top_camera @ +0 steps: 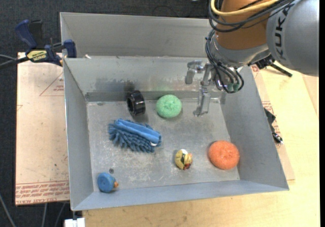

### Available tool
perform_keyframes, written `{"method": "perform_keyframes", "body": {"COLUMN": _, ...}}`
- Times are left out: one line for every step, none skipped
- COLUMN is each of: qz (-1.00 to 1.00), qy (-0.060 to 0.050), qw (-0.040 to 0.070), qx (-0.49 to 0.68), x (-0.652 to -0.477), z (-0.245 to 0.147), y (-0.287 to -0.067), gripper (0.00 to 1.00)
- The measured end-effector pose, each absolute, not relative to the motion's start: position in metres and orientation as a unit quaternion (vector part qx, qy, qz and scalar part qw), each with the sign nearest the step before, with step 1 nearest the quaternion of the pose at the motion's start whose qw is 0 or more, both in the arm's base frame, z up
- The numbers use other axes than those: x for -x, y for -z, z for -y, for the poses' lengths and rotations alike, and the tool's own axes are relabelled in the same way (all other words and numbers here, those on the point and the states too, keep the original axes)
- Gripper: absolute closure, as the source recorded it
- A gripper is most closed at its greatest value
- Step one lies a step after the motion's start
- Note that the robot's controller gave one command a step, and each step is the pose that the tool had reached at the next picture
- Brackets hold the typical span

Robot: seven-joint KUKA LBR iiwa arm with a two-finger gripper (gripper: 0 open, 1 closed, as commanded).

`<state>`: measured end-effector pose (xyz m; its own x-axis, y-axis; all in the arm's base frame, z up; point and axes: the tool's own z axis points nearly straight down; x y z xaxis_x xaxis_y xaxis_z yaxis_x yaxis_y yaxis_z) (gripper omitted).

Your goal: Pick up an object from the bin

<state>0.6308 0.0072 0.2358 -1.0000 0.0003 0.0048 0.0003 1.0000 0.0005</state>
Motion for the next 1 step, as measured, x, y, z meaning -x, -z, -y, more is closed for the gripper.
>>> {"method": "perform_keyframes", "body": {"qz": 1.0, "qy": 0.0, "qw": -0.001, "qx": 0.0, "x": -0.6316, "z": -0.0072, "y": -0.2411, "gripper": 0.0}}
